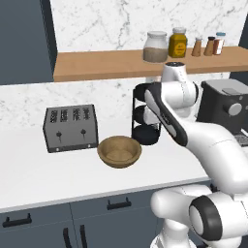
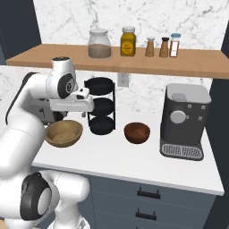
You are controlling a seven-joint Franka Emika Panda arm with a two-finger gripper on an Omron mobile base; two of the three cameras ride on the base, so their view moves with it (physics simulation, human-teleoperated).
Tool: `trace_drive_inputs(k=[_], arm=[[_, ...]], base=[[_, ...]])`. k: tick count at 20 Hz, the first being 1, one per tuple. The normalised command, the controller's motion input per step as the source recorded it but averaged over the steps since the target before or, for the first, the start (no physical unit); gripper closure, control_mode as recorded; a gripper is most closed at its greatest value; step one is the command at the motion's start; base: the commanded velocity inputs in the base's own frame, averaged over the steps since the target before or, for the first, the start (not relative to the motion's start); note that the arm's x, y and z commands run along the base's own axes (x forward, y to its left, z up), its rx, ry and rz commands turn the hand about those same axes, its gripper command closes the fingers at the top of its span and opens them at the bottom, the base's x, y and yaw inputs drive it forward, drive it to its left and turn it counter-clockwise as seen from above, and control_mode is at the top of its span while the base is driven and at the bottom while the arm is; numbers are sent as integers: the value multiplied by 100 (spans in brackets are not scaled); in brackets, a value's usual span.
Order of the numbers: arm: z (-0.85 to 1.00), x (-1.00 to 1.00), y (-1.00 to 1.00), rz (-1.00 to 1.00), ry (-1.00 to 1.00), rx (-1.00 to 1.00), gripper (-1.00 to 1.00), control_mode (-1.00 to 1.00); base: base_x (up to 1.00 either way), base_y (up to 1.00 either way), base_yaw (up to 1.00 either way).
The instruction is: Pick up the bowls on the counter and stack them on top of one another in the open cabinet. Place the smaller bowl on top of the larger bowl.
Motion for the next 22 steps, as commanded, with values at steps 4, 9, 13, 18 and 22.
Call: trace_drive_inputs(k=[4, 9, 13, 18, 22], arm=[[-91, 0, 54, 0, 28, -10, -100, -100], [-69, 5, 61, 0, 5, 1, -100, -100], [-55, 39, 43, 0, 0, 7, -100, -100], [-48, 60, 29, -8, 4, 11, -100, -100], [-41, 74, 0, -5, 2, 8, -100, -100]], base=[[0, 0, 0], [0, 0, 0], [0, 0, 0], [0, 0, 0], [0, 0, 0]])
